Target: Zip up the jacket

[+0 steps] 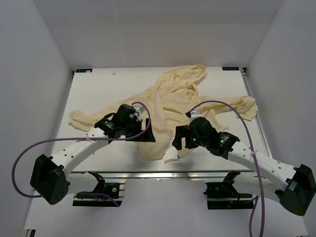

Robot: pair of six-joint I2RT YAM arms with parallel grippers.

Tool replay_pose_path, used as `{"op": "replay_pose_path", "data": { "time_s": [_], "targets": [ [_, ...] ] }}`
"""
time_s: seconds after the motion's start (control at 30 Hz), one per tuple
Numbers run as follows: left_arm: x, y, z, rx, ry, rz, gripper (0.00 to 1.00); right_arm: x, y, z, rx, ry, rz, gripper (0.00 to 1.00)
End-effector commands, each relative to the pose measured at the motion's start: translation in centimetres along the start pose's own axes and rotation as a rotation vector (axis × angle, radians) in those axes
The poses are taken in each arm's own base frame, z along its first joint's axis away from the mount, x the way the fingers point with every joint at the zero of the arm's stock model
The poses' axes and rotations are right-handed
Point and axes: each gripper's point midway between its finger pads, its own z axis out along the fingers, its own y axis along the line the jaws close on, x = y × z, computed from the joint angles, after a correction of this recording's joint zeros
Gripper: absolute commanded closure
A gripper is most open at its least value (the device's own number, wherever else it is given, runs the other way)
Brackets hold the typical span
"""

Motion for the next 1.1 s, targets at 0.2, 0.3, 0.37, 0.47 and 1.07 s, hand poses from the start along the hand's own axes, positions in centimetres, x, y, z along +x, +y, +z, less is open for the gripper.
{"op": "replay_pose_path", "data": {
  "time_s": [0.2,0.3,0.37,0.47,1.07],
  "targets": [
    [5.9,-5.7,2.8,-0.104,0.117,0.15,0.02,-0.9,-6.5,-1.0,0.228,0.006,0.151,0.11],
    [6.4,-6.9,4.8,-0.16,0.134,0.167,0.02,-0.3,-9.4,-2.0,0.317,-0.006,0.23,0.11],
    [6.8,-7.1,5.9,-0.197,0.147,0.174,0.02,0.1,-10.9,-2.7,0.354,-0.019,0.269,0.11],
    [6.5,-6.1,8.0,-0.292,0.15,0.168,0.03,0.8,-11.8,-3.3,0.375,-0.023,0.292,0.11],
    [4.8,2.0,9.8,-0.608,0.089,0.065,0.96,1.5,-12.0,-3.5,0.351,-0.037,0.3,0.11]
  ]
}}
